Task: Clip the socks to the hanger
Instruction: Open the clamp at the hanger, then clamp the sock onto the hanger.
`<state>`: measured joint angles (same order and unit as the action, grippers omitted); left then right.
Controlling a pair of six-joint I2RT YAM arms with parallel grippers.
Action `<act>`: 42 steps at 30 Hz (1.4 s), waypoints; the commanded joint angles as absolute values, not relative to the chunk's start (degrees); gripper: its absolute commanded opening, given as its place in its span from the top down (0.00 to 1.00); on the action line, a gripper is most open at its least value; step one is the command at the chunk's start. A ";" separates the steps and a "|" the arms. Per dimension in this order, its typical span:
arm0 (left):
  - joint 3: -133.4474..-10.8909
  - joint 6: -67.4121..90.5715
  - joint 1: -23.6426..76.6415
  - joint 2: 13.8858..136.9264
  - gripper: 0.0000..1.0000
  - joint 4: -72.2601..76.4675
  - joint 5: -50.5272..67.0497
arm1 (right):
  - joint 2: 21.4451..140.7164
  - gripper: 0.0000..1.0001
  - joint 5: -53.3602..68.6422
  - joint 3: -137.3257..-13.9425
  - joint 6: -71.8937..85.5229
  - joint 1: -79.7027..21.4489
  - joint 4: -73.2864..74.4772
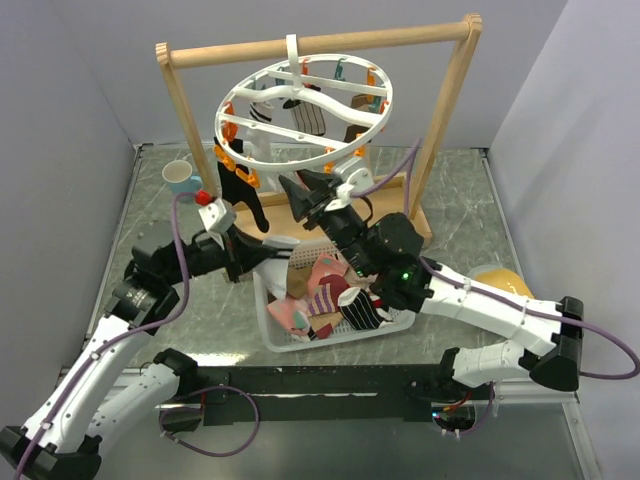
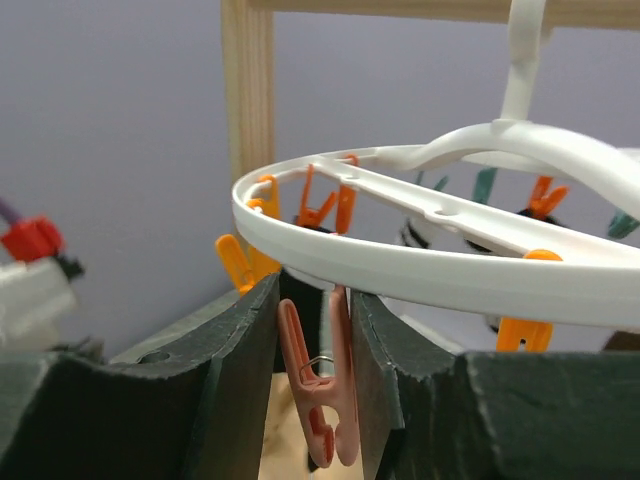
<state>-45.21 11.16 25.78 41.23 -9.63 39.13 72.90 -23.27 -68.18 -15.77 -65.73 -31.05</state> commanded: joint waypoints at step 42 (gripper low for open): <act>-65.83 18.54 25.58 54.32 0.99 -3.25 47.55 | 71.81 1.00 11.42 -60.38 39.03 -52.29 -43.33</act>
<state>-64.73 16.58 25.69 54.33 -6.50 45.30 71.61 4.75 -60.84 37.08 -51.72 -40.36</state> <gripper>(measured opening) 0.032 0.349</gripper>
